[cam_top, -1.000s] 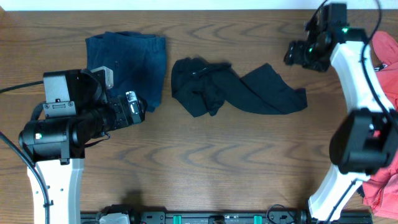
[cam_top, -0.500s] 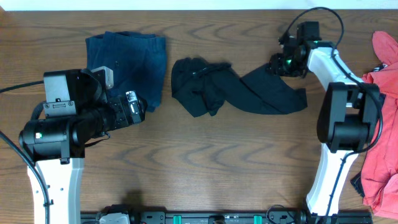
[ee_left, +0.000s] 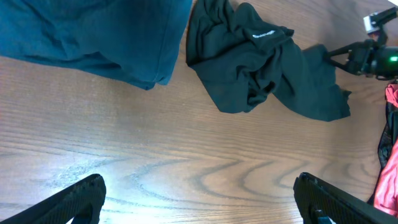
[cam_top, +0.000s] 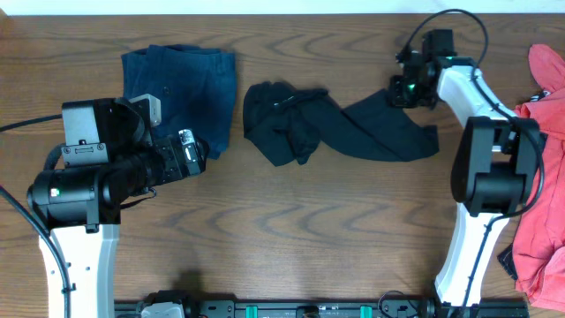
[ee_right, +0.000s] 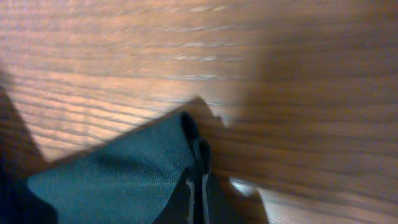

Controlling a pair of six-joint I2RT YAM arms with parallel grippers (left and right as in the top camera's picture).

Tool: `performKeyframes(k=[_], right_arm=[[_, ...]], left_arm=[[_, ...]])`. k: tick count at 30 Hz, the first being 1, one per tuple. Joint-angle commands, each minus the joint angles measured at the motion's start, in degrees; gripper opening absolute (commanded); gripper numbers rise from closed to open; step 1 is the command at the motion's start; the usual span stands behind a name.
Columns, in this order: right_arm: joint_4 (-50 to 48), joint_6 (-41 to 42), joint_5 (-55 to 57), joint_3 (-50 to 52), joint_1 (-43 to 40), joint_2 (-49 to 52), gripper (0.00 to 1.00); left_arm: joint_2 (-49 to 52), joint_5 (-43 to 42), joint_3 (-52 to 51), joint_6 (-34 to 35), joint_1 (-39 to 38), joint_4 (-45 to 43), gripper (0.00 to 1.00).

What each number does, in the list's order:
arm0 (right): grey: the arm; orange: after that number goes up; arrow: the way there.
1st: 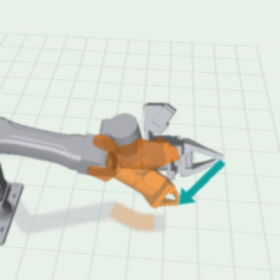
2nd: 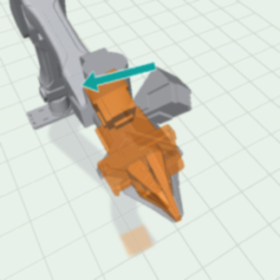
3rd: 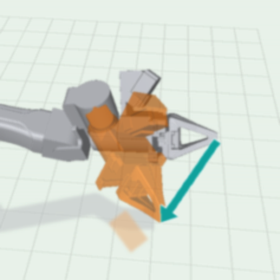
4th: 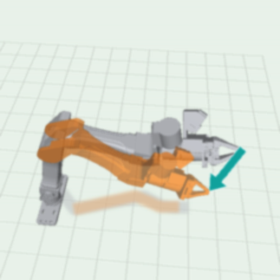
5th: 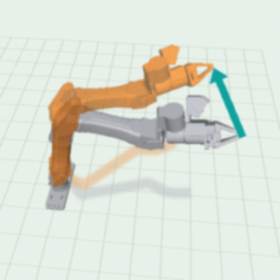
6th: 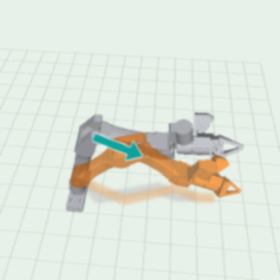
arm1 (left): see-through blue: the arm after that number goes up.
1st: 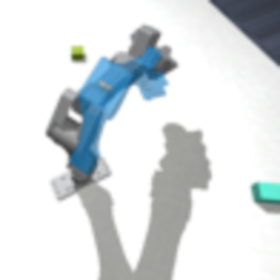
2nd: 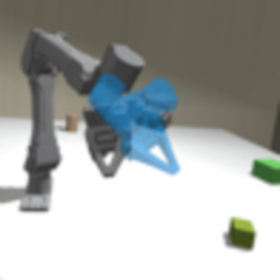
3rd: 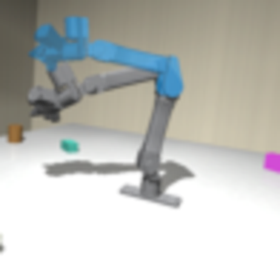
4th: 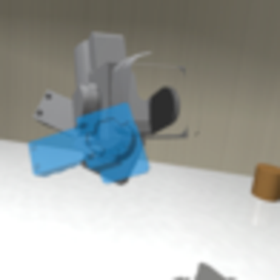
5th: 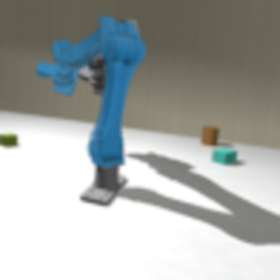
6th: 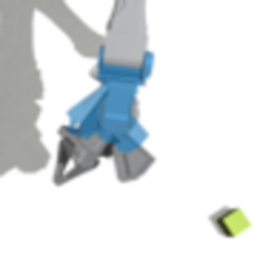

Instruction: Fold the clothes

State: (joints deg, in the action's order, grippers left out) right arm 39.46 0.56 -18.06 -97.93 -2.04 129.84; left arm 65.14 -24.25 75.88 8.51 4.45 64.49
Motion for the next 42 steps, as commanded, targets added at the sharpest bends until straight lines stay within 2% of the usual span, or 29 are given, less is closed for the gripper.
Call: performKeyframes(k=[1, 5, 10, 21, 24, 32, 42], right_arm=[[0.13, -0.20, -0.98, -2.54, -3.19, -6.95, 0.01], [-0.26, -0.17, -1.38, -2.54, -6.54, -13.49, 0.01], [-0.44, 1.09, 7.04, -2.54, -11.78, -20.11, 0.01], [-2.08, 2.56, 11.39, -2.56, -16.57, -21.22, 0.01], [-2.71, 2.34, 7.56, -2.58, -17.07, -21.62, 0.01], [-5.03, 2.62, 1.11, -2.58, -17.11, -27.45, 0.01], [-8.85, 3.58, -0.13, -2.60, -17.07, -45.99, 0.01]], left_arm=[[0.13, -0.61, 0.85, -1.18, 0.24, 0.15, 0.98], [0.20, -0.61, 0.85, -1.16, 0.24, 0.07, 0.98], [1.03, -0.61, 0.85, -1.16, 0.24, -0.04, 0.98], [5.01, -0.68, 0.85, -1.16, 0.24, 0.72, 0.98], [5.60, -0.85, 0.85, -1.20, -0.33, 1.33, 0.98], [9.51, -0.57, 0.81, -2.95, -9.35, -1.27, 0.98], [16.11, -0.22, 0.81, -2.84, -15.50, -8.31, 0.98]])
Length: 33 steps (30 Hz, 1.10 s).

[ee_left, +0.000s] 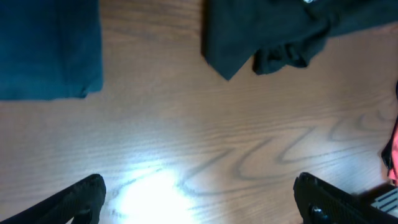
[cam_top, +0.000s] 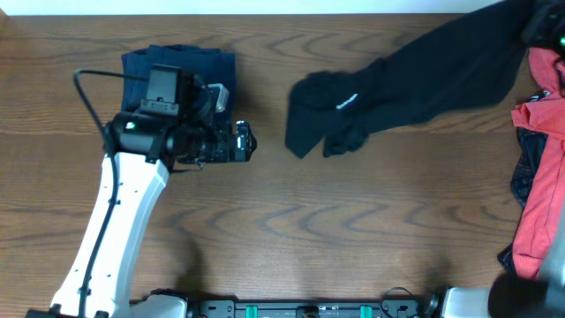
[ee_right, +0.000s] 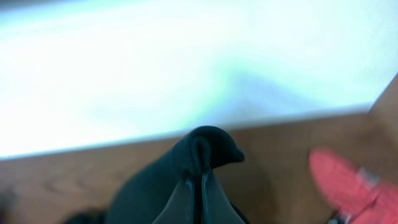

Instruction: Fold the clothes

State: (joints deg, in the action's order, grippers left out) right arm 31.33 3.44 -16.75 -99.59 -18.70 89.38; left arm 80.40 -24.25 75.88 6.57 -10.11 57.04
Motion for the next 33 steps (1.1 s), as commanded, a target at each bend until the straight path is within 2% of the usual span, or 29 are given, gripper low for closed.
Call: performKeyframes(k=[1, 7, 12, 17, 23, 28, 33], right_arm=[[-0.87, 0.70, -2.91, -0.94, -0.42, -6.93, 0.01], [-5.46, 0.59, -15.65, -0.94, -0.39, -12.68, 0.01], [-12.57, 6.64, -27.08, -0.94, -0.35, -14.45, 0.01], [-17.14, 11.56, -32.87, -0.94, -0.24, -14.60, 0.01], [-25.49, 16.83, -40.79, -0.92, 5.55, -14.60, 0.01], [-30.36, 17.59, -42.25, -0.92, 12.50, -15.43, 0.01], [-27.61, 14.29, -36.09, -0.92, 10.14, -16.37, 0.01]], left_arm=[[1.07, -0.22, 0.81, -0.90, -1.27, -1.29, 0.98], [1.14, -0.20, 0.81, -0.92, -1.55, -1.66, 0.98], [1.14, -0.22, 0.81, -0.92, -1.55, -1.73, 0.98], [1.14, -0.63, 0.81, -0.94, -1.55, -1.18, 0.98], [0.83, -0.13, 0.90, -2.01, -1.44, -1.03, 0.98], [-1.27, 0.92, 0.92, -2.01, -0.50, -0.98, 0.98], [-4.24, 0.92, 0.92, -2.03, -0.20, -0.79, 0.98]])
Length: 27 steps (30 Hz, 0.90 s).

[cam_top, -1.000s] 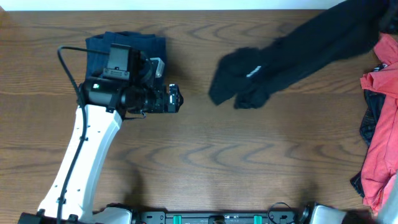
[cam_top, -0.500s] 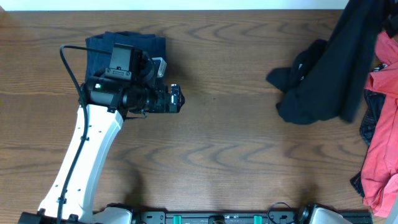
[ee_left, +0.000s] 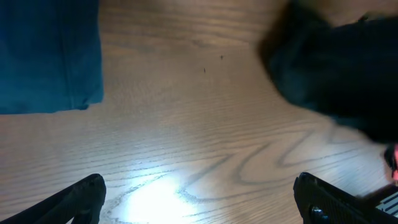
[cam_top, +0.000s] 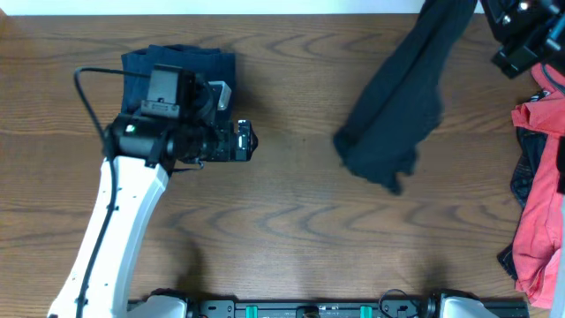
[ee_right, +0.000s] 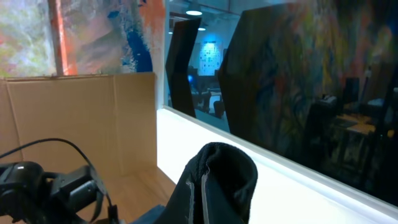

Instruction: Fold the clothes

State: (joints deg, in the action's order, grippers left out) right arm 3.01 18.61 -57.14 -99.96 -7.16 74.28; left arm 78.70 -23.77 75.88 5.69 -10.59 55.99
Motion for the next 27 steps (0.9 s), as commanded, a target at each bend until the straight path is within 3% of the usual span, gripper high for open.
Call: performKeyframes(k=[1, 6, 10, 14, 19, 27], right_arm=[[2.29, -0.74, 7.08, -0.55, -2.78, -1.27, 0.01], [7.48, 0.37, 16.39, -0.55, -9.05, -1.25, 0.01], [12.15, 0.61, 16.83, -0.55, -12.81, -0.74, 0.05], [24.17, -5.09, 17.99, -0.55, -13.22, 0.96, 0.04], [37.33, -8.04, 28.02, -0.52, -13.03, 6.32, 0.01], [38.69, -8.41, 41.40, -0.52, -13.11, 17.07, 0.01]], left_arm=[[-3.08, 0.44, 0.92, -1.16, 0.28, 0.26, 0.98], [-3.98, 0.46, 0.92, -1.18, 0.28, 0.13, 0.98], [-3.85, 0.44, 0.92, -1.16, 0.28, -0.22, 0.98], [-3.85, 0.44, 0.92, -1.16, 0.28, -0.61, 0.98], [-3.85, 0.42, 0.92, -1.16, 0.26, -0.39, 0.98], [-3.82, 0.31, 0.90, -1.11, -0.50, 1.57, 0.98]])
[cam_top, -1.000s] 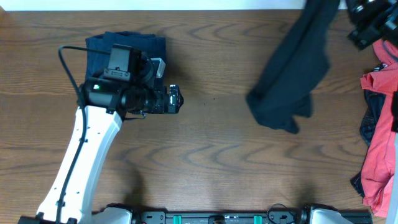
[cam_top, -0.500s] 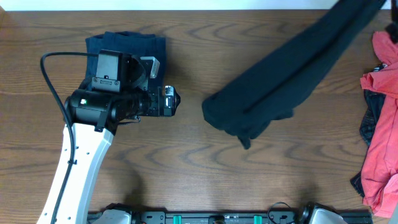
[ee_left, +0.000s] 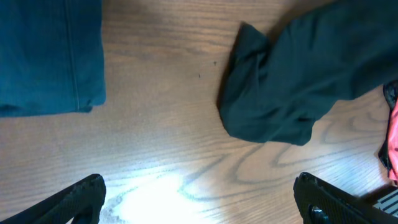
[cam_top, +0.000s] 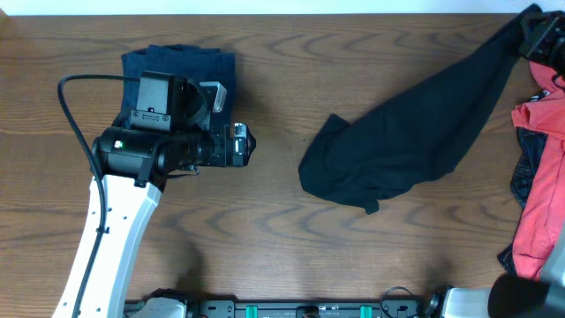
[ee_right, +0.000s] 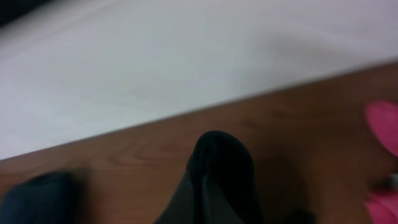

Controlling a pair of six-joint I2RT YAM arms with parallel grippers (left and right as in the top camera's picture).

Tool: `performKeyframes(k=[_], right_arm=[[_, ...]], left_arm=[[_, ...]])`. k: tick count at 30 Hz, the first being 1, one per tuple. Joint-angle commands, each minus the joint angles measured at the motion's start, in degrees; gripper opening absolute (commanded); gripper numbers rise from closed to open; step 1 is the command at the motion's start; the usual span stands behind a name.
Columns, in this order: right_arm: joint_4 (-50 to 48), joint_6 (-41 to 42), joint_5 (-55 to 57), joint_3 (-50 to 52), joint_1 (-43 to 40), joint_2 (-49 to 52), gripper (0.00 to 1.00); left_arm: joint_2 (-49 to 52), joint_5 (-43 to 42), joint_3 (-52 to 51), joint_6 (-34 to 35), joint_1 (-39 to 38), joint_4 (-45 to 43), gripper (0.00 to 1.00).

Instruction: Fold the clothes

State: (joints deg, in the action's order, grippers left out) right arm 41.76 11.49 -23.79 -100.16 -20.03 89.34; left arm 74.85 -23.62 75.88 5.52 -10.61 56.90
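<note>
A black garment (cam_top: 415, 132) stretches from the table's middle up to the far right corner, where my right gripper (cam_top: 530, 25) is shut on its end. The right wrist view shows that pinched fold (ee_right: 214, 168) between the closed fingers. Its lower, bunched end (ee_left: 273, 106) lies on the wood in the left wrist view. A folded blue garment (cam_top: 181, 66) sits at the far left, partly under my left arm. My left gripper (ee_left: 199, 202) hangs open over bare wood to the left of the black garment, with nothing between its fingertips (ee_left: 81, 196).
A heap of red and pink clothes (cam_top: 538, 185) lies along the right edge of the wooden table (cam_top: 265, 238). A white wall runs behind the table's far edge (ee_right: 155, 56).
The black garment hung nearly straight down from my raised right gripper; now it is stretched slantwise with its lower end spread on the table. My left gripper stays open in about the same place.
First the black garment lay crumpled mid-table with my right gripper shut on its right end. Then that end was pulled to the far right corner, then lifted high so the cloth hung free. Now it lies stretched out. My left arm moved beside the blue garment.
</note>
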Motion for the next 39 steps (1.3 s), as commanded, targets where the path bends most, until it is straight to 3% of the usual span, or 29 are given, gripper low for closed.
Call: performKeyframes(k=[1, 3, 4, 5, 6, 9, 16, 21, 30, 33, 35, 39], right_arm=[[-0.04, -1.29, 9.01, -0.33, -0.28, 2.93, 0.01], [0.20, -1.29, 12.28, -0.33, -0.33, 4.74, 0.06], [0.55, -1.29, 13.53, -0.33, -0.37, 5.53, 0.25], [0.92, -1.29, 13.92, -0.33, -0.37, 6.12, 0.57], [1.57, -1.29, 13.92, -0.33, -0.37, 6.60, 0.70], [3.21, -1.25, 13.88, -0.33, -0.37, 7.02, 0.80], [3.74, -1.22, 8.33, -0.33, -0.37, 6.78, 0.86], [4.92, -1.22, 6.38, -0.33, -0.37, 6.78, 0.86], [6.08, -1.27, 6.40, -0.33, -0.37, 6.78, 0.86], [6.10, -1.27, 6.40, -0.33, -0.37, 6.78, 0.86], [6.12, -1.27, 6.40, -0.33, -0.37, 6.78, 0.86], [6.29, -1.27, 6.40, -0.33, -0.37, 6.78, 0.87]], left_arm=[[0.07, 0.00, 0.90, -0.94, -0.92, 0.94, 0.98], [0.24, -0.42, 0.74, -0.94, -2.56, 1.33, 0.98], [0.39, -0.46, 0.70, -0.70, -3.54, 1.49, 0.98], [0.63, -0.87, 0.50, -0.70, -4.83, 1.53, 0.98], [0.79, -1.42, 0.33, -0.70, -6.12, 1.51, 0.98], [1.99, -3.04, 0.15, -0.50, -10.69, 1.40, 0.98], [4.33, -7.65, -0.20, 2.01, -19.43, -5.62, 0.98], [12.41, -6.71, -1.31, 3.87, -29.70, -13.09, 0.98], [31.74, 3.45, -1.29, 5.35, -42.82, -23.08, 0.93], [34.40, 9.75, -1.29, 6.38, -44.54, -25.14, 0.91], [35.71, 13.16, -1.29, 8.15, -45.31, -26.86, 0.84], [37.40, 13.86, -1.29, 11.37, -46.45, -31.78, 0.80]])
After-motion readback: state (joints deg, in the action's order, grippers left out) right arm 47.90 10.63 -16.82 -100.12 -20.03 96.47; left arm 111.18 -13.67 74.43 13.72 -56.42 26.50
